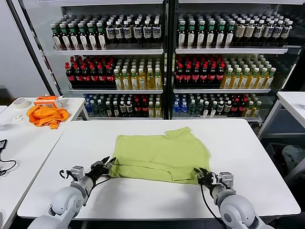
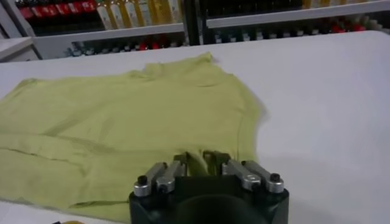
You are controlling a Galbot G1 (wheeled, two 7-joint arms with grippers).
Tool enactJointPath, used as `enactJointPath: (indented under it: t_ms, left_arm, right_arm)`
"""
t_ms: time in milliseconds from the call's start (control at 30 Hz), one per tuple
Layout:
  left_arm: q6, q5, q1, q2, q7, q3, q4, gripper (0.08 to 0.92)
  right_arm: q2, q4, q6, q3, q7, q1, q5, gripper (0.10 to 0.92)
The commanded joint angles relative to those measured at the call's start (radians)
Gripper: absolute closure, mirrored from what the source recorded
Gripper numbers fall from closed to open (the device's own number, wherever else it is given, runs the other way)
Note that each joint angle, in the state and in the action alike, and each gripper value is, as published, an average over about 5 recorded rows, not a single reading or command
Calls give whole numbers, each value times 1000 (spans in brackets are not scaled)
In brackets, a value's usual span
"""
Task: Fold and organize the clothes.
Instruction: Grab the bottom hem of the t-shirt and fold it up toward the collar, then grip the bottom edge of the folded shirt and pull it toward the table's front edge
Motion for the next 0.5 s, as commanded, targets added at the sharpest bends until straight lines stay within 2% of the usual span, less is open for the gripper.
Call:
enactJointPath:
  t_ms: [33, 267, 367, 500]
  left_arm:
    - [15, -48, 29, 9, -31, -32, -59, 447]
    - [128, -56, 175, 35, -134, -49, -240, 249]
    - [163, -26, 189, 27, -148, -41, -250, 193]
    - [192, -4, 192, 17, -159, -31, -236, 178]
  right_arm:
    - [-50, 42, 17, 88, -70, -115, -77, 422]
    - [-29, -7, 120, 79, -117, -138, -120, 234]
    - [-14, -27, 137, 53, -124, -135, -139, 208]
    - [-3, -27, 143, 40, -107, -141, -153, 204]
